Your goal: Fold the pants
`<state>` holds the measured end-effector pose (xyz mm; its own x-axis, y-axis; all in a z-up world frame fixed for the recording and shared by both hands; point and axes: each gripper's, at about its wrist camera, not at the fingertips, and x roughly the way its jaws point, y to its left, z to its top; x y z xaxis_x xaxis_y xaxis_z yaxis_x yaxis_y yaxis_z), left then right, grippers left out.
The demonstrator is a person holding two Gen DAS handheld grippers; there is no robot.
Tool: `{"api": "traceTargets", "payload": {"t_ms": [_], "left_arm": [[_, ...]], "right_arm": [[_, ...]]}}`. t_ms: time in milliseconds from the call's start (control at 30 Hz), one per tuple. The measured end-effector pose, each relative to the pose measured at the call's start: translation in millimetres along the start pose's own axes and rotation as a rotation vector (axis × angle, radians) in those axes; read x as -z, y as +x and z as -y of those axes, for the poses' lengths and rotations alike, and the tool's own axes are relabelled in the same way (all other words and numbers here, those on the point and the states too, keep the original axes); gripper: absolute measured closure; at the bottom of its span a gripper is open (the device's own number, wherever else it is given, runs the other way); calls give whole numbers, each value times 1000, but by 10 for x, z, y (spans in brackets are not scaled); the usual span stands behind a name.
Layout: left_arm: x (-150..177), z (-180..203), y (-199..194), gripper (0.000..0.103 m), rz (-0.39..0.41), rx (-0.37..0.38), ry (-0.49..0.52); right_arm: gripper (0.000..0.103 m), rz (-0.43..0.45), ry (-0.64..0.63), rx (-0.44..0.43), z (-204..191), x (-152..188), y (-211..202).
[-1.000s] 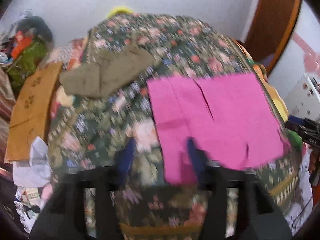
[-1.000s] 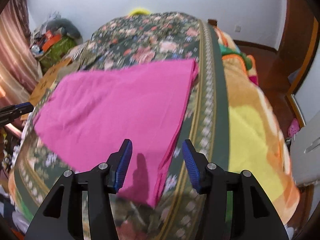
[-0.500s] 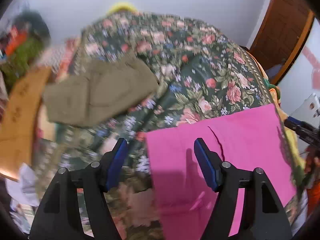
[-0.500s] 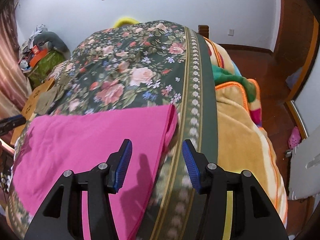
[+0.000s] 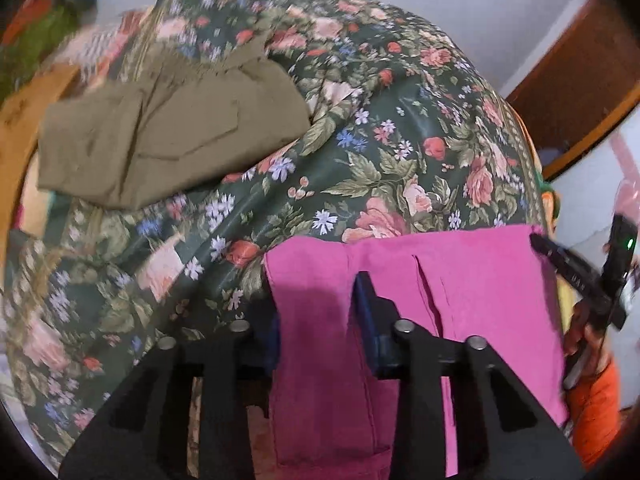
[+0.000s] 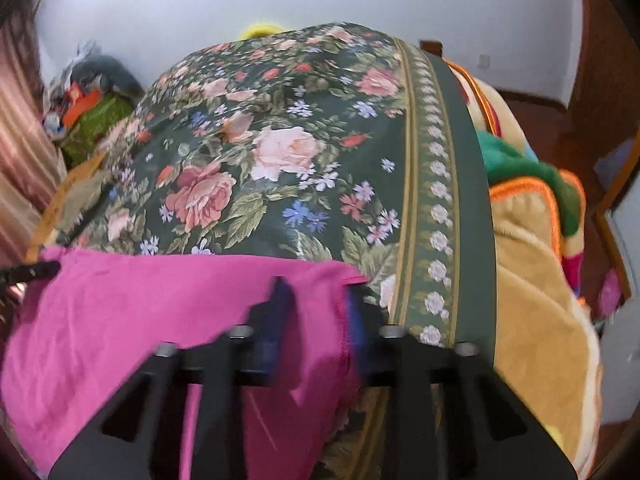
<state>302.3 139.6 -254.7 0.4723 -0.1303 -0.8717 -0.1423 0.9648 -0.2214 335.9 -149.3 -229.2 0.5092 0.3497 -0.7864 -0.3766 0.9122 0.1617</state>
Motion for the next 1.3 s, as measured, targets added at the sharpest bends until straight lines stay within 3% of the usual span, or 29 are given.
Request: {"api": "traceTargets", "payload": {"t_ms": [67,167,367,500,600,667,733,900,967,1067,1200,1233,1300], "left_arm": [[43,57,-26,73,30,-48,35],[85,82,-9,73,50,-110,54],[83,159,-12,64,52,-195,130],[111,209,-201,64,64,-233,189],[95,312,-451,64,117,-245,250],[65,400,-586,64,142,-222,284],[30,513,-685,63,161,-187,312],[-104,757,-649,58,173,-154,317],[-139,806,-523,57,148,-156,310],[-155,832,-212,57,54,-128,309],[-20,810,174,56,-78,-137,335],[32,798,202,55,-81,-142,344],[140,811,144,50,-41,-149,379]], "right_arm": [[92,-3,-34,22,-40,-8,22],[94,-17,-56,48,-34,-10,63],[94,-50,-79,107,-90,-51,68],[94,-44,-89,136,-154,-76,-170],[84,-16,-113,129,-259,-97,-397],[64,17,-129,100,-358,-115,-588],[51,50,-144,79,-471,-123,-729],[46,39,-171,-32,-804,-181,-719],[27,20,-167,-59,-891,-171,-601],[27,-38,-162,-81,-1009,-87,-358],[27,-185,-167,-80,-1092,93,26],[26,-225,-179,-77,-1106,164,112],[25,-210,-243,-43,-1163,266,98]]}}
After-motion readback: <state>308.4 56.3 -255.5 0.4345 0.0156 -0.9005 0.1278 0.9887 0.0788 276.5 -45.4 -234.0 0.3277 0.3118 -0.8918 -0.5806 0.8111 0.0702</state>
